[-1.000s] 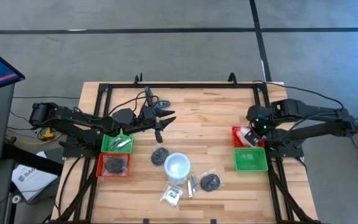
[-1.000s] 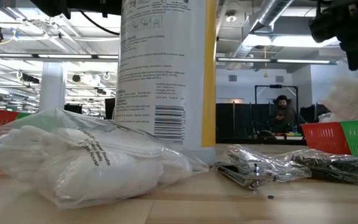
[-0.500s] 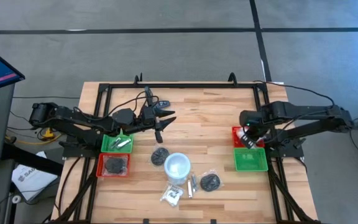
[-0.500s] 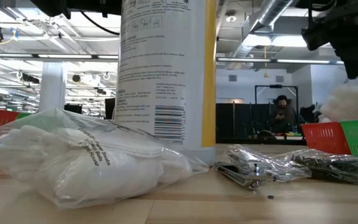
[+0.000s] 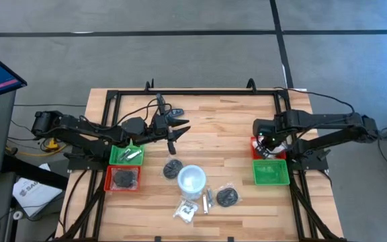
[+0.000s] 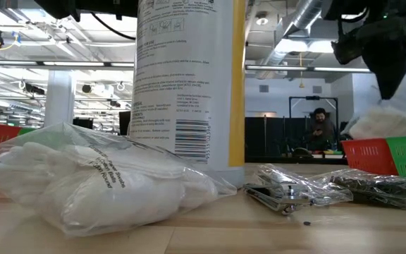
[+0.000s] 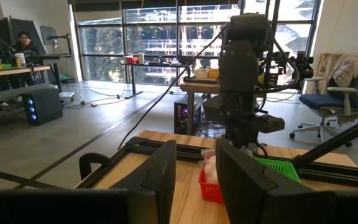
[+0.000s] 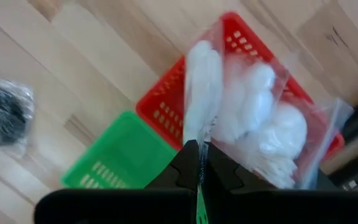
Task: Pick & Place Travel size toiletries
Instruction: Put the white vanity pack into the right red bin
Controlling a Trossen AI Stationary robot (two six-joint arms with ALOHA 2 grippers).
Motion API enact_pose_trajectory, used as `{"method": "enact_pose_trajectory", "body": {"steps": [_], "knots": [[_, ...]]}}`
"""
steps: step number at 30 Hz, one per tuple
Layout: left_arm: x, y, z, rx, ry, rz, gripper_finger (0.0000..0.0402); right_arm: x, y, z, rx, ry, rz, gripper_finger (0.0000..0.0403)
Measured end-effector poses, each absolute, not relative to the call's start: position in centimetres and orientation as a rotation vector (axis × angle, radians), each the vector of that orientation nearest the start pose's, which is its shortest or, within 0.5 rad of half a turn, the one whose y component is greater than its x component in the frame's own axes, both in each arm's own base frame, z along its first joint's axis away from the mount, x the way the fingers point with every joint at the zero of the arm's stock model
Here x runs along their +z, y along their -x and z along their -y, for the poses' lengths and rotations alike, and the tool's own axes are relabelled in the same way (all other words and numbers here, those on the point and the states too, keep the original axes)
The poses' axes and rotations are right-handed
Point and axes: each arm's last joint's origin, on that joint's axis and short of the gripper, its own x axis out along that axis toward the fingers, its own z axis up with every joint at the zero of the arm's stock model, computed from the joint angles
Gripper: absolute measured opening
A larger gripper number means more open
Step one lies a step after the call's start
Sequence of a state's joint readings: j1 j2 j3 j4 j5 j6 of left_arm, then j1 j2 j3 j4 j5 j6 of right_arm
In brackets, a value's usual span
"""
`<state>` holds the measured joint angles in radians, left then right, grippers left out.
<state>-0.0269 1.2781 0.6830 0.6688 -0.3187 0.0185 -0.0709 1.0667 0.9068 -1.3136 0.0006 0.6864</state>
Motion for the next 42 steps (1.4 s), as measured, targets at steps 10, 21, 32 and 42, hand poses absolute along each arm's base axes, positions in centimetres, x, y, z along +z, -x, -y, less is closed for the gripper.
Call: {"method": "enact_pose_trajectory", "body": {"steps": [10, 21, 32, 42], "knots": [[27.6, -27.5, -0.2, 0.296, -0.006, 0.070, 0.0104, 22.1, -12.9, 2.0, -0.583, -0.698, -1.445, 0.0000], [27.6, -27.5, -0.2, 0.295, -0.005, 0.071, 0.0104, 22.3, -11.4, 2.5, -0.577, -0.732, -1.329, 0.0000], [27.6, -27.5, -0.2, 0.295, -0.006, 0.070, 0.0104, 22.1, -11.8, 2.6, -0.591, -0.719, -1.324, 0.0048], [27.3, -27.6, -0.2, 0.291, -0.015, 0.046, 0.0104, 22.1, -12.1, 2.6, -0.520, -0.688, -1.325, 0.0138]]}}
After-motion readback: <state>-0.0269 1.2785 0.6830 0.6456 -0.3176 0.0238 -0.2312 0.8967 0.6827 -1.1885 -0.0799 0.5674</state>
